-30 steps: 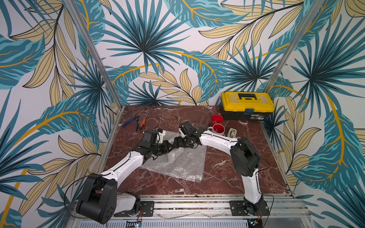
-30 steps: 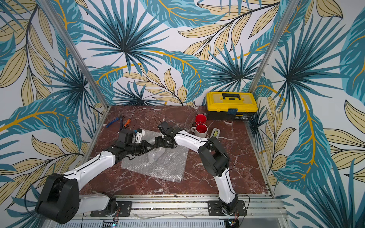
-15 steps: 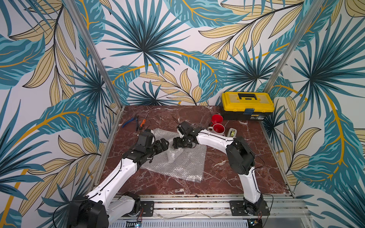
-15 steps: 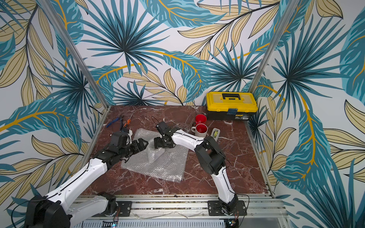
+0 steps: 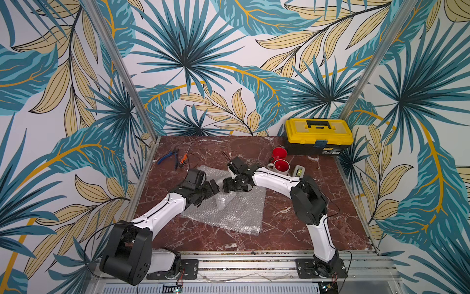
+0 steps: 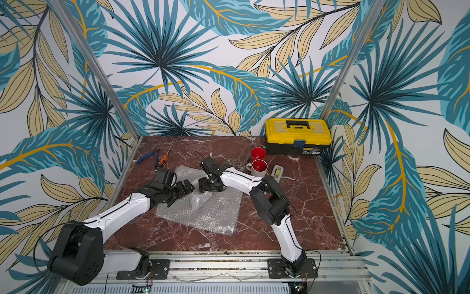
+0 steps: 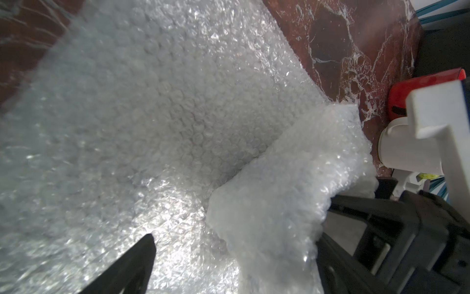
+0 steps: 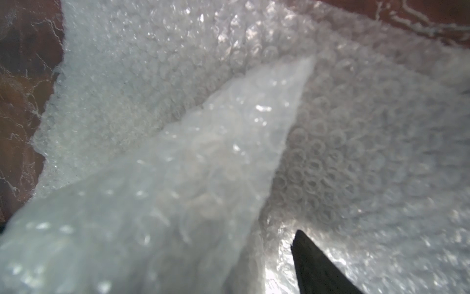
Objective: Wrap mugs in bubble wrap
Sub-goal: Wrap the mug in bubble wrap.
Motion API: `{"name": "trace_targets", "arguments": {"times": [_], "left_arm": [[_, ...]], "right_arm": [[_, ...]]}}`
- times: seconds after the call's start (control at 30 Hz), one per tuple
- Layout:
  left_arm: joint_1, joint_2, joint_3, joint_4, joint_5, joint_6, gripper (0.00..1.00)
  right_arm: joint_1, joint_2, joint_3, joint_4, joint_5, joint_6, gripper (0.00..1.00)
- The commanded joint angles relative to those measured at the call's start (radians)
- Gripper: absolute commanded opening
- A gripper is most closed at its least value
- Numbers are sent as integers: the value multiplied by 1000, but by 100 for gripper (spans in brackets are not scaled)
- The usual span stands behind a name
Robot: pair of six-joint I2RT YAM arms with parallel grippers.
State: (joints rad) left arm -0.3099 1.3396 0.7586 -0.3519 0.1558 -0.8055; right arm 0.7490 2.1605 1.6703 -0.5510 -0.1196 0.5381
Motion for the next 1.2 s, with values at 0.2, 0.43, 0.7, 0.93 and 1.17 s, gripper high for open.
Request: {"name": "trace_targets", "arguments": {"times": [0.2, 0.43, 0.7, 0.93, 1.17], "left_arm": [[-4, 82, 33, 32, -43, -58, 97], [-3, 168, 38, 31, -61, -75, 92], [-3, 62, 28, 61, -62, -77, 89], [-4, 87, 27, 63, -75, -86, 74], [-4, 126, 11, 67, -75, -83, 56]], "right_arm": [[7, 71, -42, -144, 60, -27, 75], [9, 49, -55, -144, 46, -33, 74], [9, 36, -51, -143, 30, -31, 72], [9, 3, -52, -134, 15, -32, 72], [7, -106, -78, -70, -20, -49, 72]]}}
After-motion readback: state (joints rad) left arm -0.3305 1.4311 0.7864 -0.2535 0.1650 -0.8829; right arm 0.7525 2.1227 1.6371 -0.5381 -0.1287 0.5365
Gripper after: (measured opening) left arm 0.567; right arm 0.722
